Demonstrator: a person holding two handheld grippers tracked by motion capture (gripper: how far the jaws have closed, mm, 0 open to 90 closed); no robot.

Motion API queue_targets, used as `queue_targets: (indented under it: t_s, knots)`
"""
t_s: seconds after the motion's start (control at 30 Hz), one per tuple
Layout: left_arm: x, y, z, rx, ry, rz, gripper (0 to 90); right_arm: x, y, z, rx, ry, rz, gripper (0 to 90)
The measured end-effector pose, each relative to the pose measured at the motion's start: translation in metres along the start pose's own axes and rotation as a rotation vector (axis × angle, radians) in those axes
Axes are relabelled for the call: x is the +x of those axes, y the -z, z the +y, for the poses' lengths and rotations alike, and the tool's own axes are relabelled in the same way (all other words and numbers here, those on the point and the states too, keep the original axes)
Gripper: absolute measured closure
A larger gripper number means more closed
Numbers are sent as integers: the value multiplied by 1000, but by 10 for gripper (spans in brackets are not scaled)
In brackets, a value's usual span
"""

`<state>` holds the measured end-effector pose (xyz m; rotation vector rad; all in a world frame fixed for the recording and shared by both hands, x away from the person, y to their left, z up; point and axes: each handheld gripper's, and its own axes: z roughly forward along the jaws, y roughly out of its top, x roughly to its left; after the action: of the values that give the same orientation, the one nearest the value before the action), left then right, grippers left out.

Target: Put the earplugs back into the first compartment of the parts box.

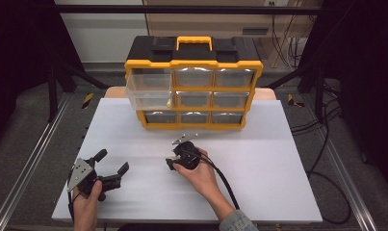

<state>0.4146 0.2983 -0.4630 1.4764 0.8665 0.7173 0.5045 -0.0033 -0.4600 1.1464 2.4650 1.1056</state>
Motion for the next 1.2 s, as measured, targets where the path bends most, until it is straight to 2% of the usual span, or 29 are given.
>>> queue_targets:
  t_s: [0.13, 0.17, 0.27, 0.37, 0.47, 0.5, 0.67, 0.73, 0.77, 0.8, 0.83, 0.9, 0.97, 1.03, 1.07, 1.2]
  knots:
    - [0, -1, 0, 2, 1, 1, 13, 1, 0, 0, -10, -16, 8, 507]
    - [0, -1, 0, 6, -4, 0, 13, 3, -2, -1, -12, -8, 12, 560]
    - [-1, -1, 0, 7, -7, -2, 13, 5, -4, -1, 0, 4, 13, 609]
    - [-3, -2, 0, 11, -12, -7, 13, 8, -12, -4, 28, 19, -5, 662]
    - [-3, -2, 0, 14, -13, -5, 13, 6, -17, -6, 28, 24, -5, 690]
    - [-3, -2, -1, 13, -8, -5, 13, 5, -18, -6, 22, 29, -24, 781]
    - [-1, -1, -1, 10, -1, -2, 13, 4, -17, -6, 21, 25, -24, 817]
    - [-1, -2, -1, 14, -3, -3, 13, 5, -7, -6, -55, -37, 10, 822]
    - [-1, -2, -1, 15, -4, -3, 13, 5, -7, -6, -55, -37, 10, 822]
    - [-1, -2, -1, 16, -3, -2, 13, 8, -3, -7, -86, -46, 7, 823]
    - [0, -2, -1, 12, 4, -1, 13, 18, 6, -10, -139, -37, -48, 821]
    - [0, -2, -1, 11, 10, 0, 13, 19, 7, -11, -153, -38, -55, 821]
    - [-1, -1, -1, 11, 6, 1, 13, 29, 13, -14, -225, -28, -92, 821]
    - [-1, -1, -1, 9, 5, 2, 13, 30, 12, -15, -235, -15, -105, 821]
    - [-1, -2, -1, 13, 5, 3, 13, 32, 13, -15, -260, 20, -144, 821]
    - [-1, -1, -2, 18, 6, 8, 14, 31, 16, -15, -308, -6, -138, 821]
